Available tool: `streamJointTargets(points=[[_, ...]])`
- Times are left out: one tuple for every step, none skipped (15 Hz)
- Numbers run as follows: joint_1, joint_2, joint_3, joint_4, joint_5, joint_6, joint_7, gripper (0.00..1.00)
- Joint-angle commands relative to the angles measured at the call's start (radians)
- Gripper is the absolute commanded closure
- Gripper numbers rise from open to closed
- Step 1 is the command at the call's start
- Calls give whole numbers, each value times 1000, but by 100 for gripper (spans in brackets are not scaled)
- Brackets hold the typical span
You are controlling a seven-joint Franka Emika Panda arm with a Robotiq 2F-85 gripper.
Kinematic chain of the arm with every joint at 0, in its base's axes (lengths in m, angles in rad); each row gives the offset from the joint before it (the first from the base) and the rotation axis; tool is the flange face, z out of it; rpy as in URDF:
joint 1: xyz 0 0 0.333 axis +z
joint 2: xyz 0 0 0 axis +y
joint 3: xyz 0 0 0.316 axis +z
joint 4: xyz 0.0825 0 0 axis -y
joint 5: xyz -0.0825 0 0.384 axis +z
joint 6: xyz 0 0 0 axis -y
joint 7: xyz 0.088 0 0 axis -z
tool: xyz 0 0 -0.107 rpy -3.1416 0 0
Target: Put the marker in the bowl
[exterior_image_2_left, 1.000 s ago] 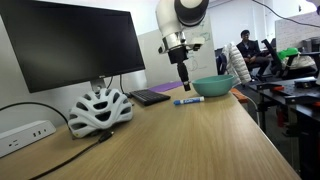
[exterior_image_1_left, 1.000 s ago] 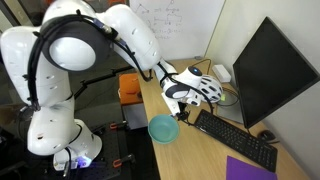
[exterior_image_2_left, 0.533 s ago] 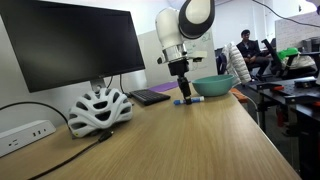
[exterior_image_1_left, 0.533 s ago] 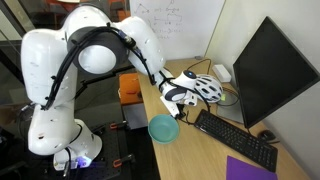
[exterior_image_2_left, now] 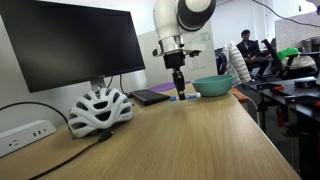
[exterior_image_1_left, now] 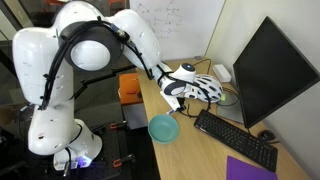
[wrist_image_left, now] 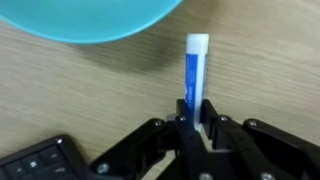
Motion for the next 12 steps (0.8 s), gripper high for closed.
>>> streamJointTargets(points=[[-39, -126, 24, -66, 43, -13, -89, 95], [-53, -166, 23, -81, 44, -25, -149, 95], [-68, -200, 19, -94, 43, -25, -220, 95], [-98, -234, 33, -114, 92, -19, -354, 95], [-109, -261, 27, -129, 120, -21, -444, 95], [-116, -294, 24, -156, 166, -25, -545, 95], [-118, -322, 17, -181, 208, -34, -640, 95], [-116, -352, 9, -213, 252, -46, -734, 95], [-109, -383, -1, -246, 289, -62, -822, 95], [-98, -408, -13, -278, 321, -82, -902, 95], [-89, -427, -27, -303, 330, -114, -969, 95], [-85, -447, -43, -325, 325, -152, -1030, 95]])
